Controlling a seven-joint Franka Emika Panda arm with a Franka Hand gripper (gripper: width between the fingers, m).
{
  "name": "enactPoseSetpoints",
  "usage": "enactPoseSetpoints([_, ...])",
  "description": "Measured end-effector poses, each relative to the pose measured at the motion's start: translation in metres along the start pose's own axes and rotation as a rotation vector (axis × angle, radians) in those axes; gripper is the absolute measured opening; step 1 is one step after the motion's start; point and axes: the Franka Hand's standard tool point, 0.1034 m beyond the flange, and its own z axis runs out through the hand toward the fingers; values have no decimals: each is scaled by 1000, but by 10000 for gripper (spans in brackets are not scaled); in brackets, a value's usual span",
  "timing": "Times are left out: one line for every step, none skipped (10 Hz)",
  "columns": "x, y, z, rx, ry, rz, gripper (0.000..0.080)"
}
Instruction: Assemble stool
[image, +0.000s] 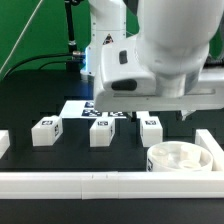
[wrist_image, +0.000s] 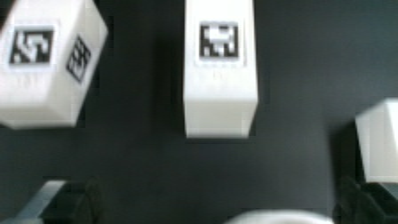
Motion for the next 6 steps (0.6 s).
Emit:
enactPoseSetpoints([-2, 1, 5, -2, -80, 0, 649])
enactPoseSetpoints([0, 3, 19, -4, -140, 4, 649])
enactPoseSetpoints([-11, 3, 36, -12, -261, 18, 649])
enactPoseSetpoints([-15, -1, 39, -22, -326, 21, 649])
enactPoseSetpoints([-9, -2, 38, -21, -303, 12, 649])
enactPoseSetpoints([-9, -2, 38, -20, -303, 13, 649])
